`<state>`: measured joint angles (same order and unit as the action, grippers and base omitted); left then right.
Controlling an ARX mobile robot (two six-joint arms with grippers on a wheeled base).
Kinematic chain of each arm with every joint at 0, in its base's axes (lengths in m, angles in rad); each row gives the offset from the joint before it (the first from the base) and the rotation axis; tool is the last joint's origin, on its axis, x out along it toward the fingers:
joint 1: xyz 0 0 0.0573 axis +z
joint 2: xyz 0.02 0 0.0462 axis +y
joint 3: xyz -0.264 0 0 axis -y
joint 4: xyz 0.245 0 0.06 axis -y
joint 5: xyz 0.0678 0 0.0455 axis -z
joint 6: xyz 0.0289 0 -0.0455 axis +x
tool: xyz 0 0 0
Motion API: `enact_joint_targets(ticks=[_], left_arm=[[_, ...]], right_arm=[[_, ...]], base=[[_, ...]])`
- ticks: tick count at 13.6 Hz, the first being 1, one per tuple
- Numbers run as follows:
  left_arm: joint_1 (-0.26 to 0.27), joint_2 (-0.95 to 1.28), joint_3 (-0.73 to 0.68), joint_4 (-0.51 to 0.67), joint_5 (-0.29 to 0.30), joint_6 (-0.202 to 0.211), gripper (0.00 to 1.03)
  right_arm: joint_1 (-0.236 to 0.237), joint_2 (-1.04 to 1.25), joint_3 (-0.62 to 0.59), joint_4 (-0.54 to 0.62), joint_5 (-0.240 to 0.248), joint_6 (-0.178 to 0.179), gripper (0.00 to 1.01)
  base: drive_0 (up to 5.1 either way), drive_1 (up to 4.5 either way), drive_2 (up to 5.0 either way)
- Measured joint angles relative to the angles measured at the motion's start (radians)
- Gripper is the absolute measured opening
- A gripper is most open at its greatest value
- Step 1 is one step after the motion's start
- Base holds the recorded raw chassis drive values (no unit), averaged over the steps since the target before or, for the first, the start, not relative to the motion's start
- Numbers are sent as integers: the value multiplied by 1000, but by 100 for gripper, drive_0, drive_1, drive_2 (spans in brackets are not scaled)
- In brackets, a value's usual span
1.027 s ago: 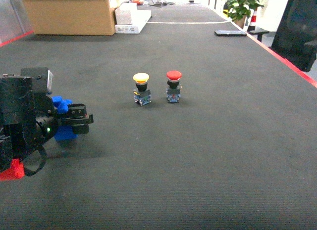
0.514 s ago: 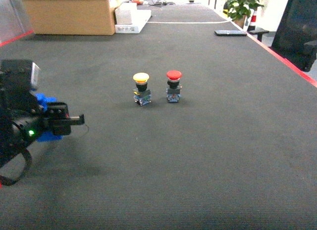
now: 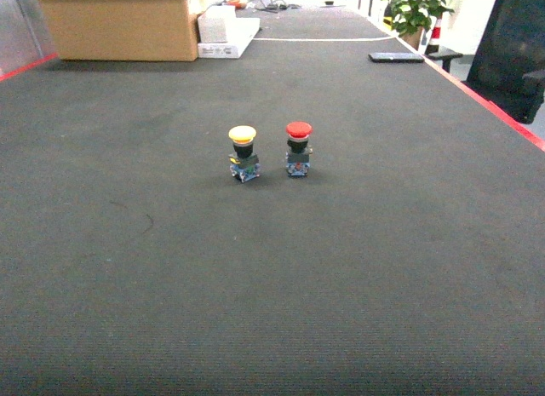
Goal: Pick blue part to blue bin on bottom shelf
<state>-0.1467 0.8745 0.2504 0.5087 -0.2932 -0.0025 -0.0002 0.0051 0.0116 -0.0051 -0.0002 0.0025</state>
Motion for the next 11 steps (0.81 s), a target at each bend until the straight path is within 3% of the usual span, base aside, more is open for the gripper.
enact_joint_targets(ticks=[2,4,11], left_arm=[[-8,-297,-43,-223,-23,-17,45],[-30,-452,-68,-336,-42,-24,45],[-56,-507,-81,-380,-56,-28,45]], right_arm=[[0,0,0,0,0,0,98],[0,0,0,0,0,0,98],[0,0,0,0,0,0,98]], base=[[0,0,0],[0,0,0],[0,0,0]])
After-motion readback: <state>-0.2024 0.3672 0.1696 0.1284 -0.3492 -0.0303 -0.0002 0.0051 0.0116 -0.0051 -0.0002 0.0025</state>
